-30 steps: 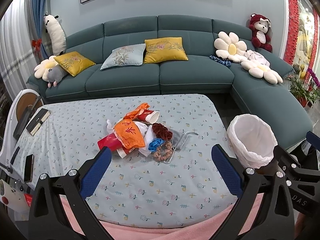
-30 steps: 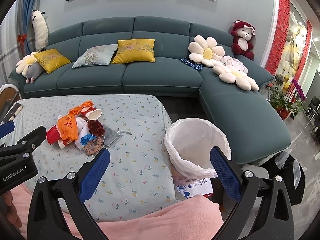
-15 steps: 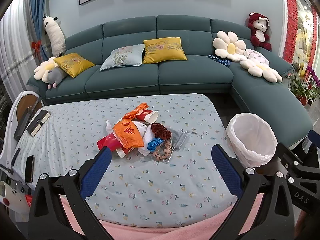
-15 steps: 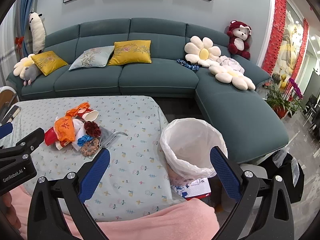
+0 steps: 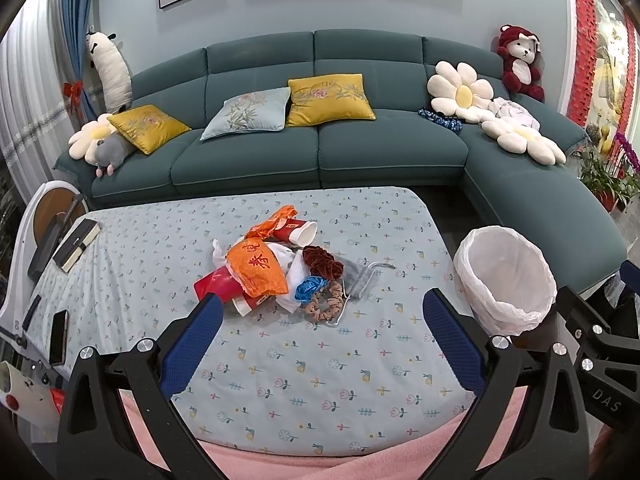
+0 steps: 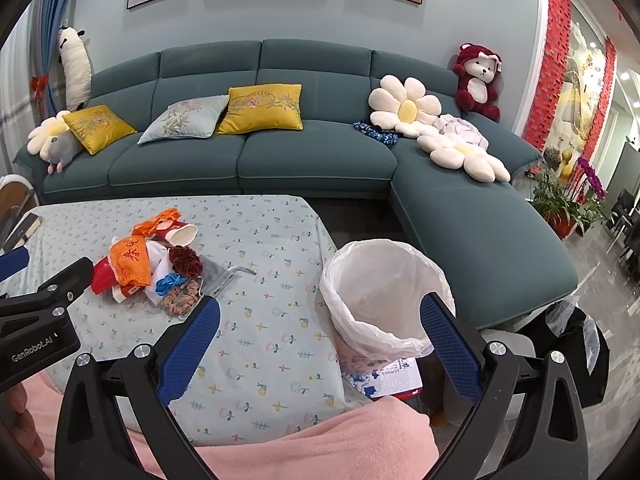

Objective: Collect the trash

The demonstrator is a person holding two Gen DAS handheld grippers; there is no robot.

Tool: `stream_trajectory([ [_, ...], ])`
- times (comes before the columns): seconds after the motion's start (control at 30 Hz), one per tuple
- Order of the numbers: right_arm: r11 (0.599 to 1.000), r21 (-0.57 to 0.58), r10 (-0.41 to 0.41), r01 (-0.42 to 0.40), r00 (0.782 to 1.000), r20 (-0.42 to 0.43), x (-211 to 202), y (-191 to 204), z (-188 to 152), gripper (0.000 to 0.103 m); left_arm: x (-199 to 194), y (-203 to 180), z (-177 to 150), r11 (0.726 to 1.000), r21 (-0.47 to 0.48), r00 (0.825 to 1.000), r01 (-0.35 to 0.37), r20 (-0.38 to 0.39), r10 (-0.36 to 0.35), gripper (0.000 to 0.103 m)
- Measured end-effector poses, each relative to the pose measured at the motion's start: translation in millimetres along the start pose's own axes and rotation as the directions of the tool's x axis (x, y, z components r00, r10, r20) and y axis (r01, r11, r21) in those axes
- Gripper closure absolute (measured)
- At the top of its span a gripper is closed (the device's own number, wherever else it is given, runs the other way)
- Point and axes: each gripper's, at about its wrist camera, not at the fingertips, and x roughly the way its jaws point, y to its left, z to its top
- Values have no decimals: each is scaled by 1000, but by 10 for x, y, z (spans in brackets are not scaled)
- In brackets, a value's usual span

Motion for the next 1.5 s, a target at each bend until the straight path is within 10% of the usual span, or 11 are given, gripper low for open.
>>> stream_trajectory([
  [0.93, 999, 32, -6, 7, 1000, -22, 314, -50, 64, 7, 422, 25, 20, 1000, -18, 999, -12, -37, 12, 8],
  [1.5, 997, 26, 80, -78, 992, -97, 1092, 654, 235, 7, 1390, 1020, -5, 984, -147, 982, -103, -175, 77, 7],
])
